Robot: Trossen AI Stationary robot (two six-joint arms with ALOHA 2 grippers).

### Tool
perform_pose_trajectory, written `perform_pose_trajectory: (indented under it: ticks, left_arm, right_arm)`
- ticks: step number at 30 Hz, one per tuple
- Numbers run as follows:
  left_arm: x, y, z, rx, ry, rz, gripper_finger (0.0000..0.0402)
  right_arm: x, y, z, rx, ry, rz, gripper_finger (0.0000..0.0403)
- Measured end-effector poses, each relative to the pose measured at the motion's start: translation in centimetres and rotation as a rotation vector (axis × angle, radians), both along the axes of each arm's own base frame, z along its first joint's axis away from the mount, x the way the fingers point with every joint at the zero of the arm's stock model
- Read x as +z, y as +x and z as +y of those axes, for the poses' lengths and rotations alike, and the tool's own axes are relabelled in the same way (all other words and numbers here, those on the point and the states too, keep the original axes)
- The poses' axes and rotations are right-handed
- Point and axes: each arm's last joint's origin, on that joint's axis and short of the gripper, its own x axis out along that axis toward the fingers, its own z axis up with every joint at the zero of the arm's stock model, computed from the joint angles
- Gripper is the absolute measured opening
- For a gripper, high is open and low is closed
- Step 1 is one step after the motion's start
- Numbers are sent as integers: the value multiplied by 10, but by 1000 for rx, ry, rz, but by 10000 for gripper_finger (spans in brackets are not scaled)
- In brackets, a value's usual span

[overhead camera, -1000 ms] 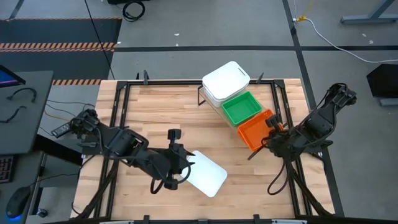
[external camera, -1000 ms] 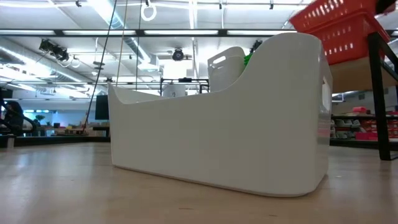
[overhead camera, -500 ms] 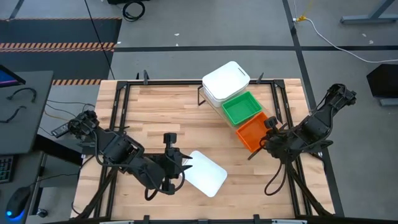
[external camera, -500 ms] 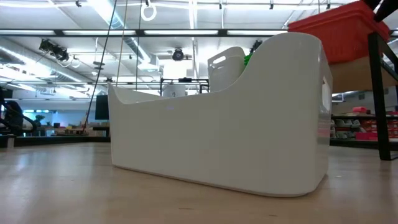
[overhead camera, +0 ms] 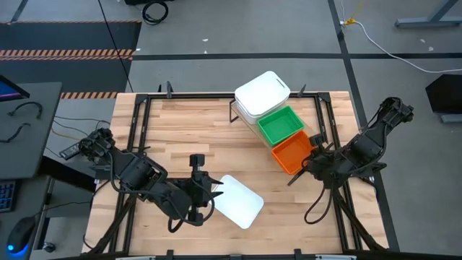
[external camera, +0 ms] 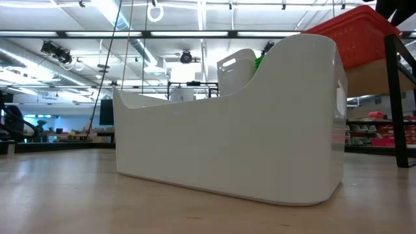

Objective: Stack baskets on shelf by color
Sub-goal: Adjust the stacked of orange bins

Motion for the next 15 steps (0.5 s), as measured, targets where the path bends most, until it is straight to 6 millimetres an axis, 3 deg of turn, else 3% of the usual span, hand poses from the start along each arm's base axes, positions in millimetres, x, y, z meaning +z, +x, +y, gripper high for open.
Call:
perform_pose_trajectory:
  ticks: [4, 10, 15]
  left_arm:
    - [0, -1, -1, -2, -3, 0, 117]
    - [-5, 2, 1, 43, 19, 20, 117]
    - [-37, 31, -4, 69, 59, 118, 117]
  right_arm:
    - [5, -1, -1, -17, 16, -4, 123]
    - [42, 2, 2, -26, 123, -174, 121]
    - [60, 11, 9, -19, 241, -321, 121]
